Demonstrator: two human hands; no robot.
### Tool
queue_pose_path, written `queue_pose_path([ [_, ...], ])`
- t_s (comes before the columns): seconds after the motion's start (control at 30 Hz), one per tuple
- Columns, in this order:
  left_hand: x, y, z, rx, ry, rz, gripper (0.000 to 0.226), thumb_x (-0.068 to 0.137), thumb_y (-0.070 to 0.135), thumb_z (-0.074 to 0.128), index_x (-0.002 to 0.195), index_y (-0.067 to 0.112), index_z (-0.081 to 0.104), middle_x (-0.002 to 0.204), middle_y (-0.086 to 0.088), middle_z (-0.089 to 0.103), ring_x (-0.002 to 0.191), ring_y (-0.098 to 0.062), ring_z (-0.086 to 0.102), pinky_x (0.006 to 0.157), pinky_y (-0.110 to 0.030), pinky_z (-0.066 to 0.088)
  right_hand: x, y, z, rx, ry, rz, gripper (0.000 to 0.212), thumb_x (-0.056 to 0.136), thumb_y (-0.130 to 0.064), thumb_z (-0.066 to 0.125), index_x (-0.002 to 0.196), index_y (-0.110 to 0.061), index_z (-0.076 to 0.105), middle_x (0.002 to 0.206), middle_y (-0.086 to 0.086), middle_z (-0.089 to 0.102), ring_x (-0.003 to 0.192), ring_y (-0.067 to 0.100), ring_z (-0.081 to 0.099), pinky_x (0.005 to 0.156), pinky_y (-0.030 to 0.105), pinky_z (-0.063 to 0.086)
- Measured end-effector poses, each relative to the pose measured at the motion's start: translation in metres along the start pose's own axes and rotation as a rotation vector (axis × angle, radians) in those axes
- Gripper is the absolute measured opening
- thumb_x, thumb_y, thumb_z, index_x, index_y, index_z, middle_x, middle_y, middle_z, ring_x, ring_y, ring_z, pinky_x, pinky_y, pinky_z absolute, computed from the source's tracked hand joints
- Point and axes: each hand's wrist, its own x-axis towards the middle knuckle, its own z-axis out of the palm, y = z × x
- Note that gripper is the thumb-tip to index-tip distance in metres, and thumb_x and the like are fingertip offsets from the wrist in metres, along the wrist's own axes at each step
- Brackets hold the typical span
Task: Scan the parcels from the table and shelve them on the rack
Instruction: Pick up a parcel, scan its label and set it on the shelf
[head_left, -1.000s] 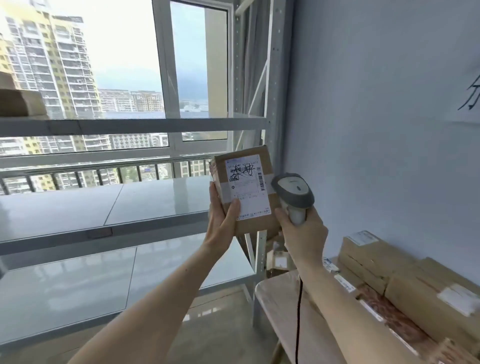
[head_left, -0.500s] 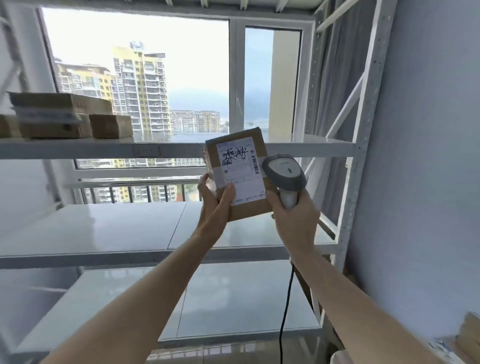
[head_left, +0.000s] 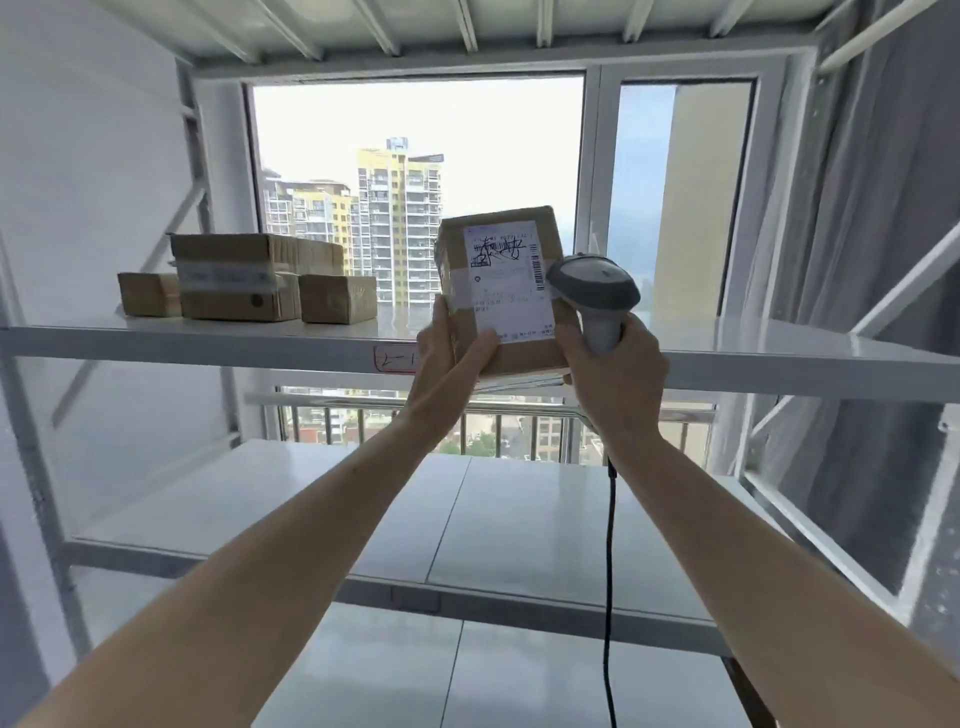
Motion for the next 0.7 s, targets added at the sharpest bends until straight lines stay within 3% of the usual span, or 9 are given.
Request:
queue_pose_path([
  [0.1,0.031,-0.008,-0.026,-0.009,-0.047,0.019,0.045,0.101,0.028,0.056,0.136,0.026,0.027,0.121,0.006,0.054,0.111,-0.006,0.058,0.084,-0.015,0.054,0.02,-0.009,0.04,-0.014,-0.035,0.015,0.028,0.084,-0.043,0.071,0.092,-0.017,0.063,0.082,0.002,0.073,0.07,0.026,0.073,0.076,0.038,0.058],
  [0.17,0.052,-0.014,-0.046,0.044,-0.079,0.047,0.044,0.105,0.014,0.049,0.136,0.016,0.019,0.115,0.01,0.052,0.102,-0.001,0.057,0.076,-0.005,0.049,0.032,-0.019,0.067,-0.032,-0.052,0.032,0.033,0.083,-0.047,0.069,0.091,-0.015,0.064,0.083,0.003,0.074,0.072,0.027,0.073,0.077,0.04,0.059],
  [0.27,0.084,-0.027,-0.08,0.132,-0.124,0.063,0.038,0.105,0.019,0.049,0.132,0.015,0.022,0.112,0.003,0.056,0.097,-0.001,0.057,0.073,-0.007,0.049,0.048,-0.035,0.104,-0.052,-0.06,0.043,0.036,0.083,-0.048,0.07,0.092,-0.013,0.068,0.082,0.003,0.074,0.072,0.026,0.073,0.071,0.044,0.061],
  [0.43,0.137,-0.042,-0.126,0.262,-0.175,0.055,0.046,0.104,0.039,0.048,0.135,0.005,0.044,0.104,0.004,0.061,0.087,-0.007,0.061,0.061,-0.006,0.048,0.08,-0.061,0.156,-0.188,-0.105,0.09,0.033,0.084,-0.038,0.074,0.097,-0.007,0.068,0.08,0.002,0.07,0.069,0.018,0.068,0.062,0.027,0.055],
  [0.53,0.162,-0.051,-0.142,0.272,-0.21,-0.046,0.054,0.104,0.048,0.042,0.14,0.009,0.037,0.102,0.006,0.059,0.08,-0.001,0.061,0.05,-0.007,0.047,0.094,-0.067,0.185,-0.26,-0.113,0.109,0.039,0.084,-0.038,0.076,0.102,-0.005,0.066,0.09,0.006,0.072,0.08,0.022,0.07,0.063,0.027,0.055],
  [0.6,0.176,-0.056,-0.146,0.234,-0.187,-0.138,0.057,0.103,0.051,0.04,0.14,0.008,0.031,0.101,0.002,0.059,0.075,-0.005,0.063,0.044,-0.009,0.045,0.102,-0.07,0.201,-0.274,-0.12,0.132,0.04,0.085,-0.036,0.077,0.107,-0.004,0.065,0.095,0.008,0.074,0.083,0.024,0.073,0.071,0.033,0.06],
  [0.7,0.192,-0.068,-0.151,0.272,-0.147,-0.226,0.065,0.101,0.059,0.038,0.138,0.007,0.033,0.106,-0.007,0.061,0.079,-0.012,0.061,0.052,-0.023,0.049,0.111,-0.072,0.223,-0.331,-0.155,0.156,0.034,0.088,-0.033,0.076,0.101,-0.007,0.058,0.094,0.006,0.071,0.082,0.022,0.071,0.064,0.029,0.055],
])
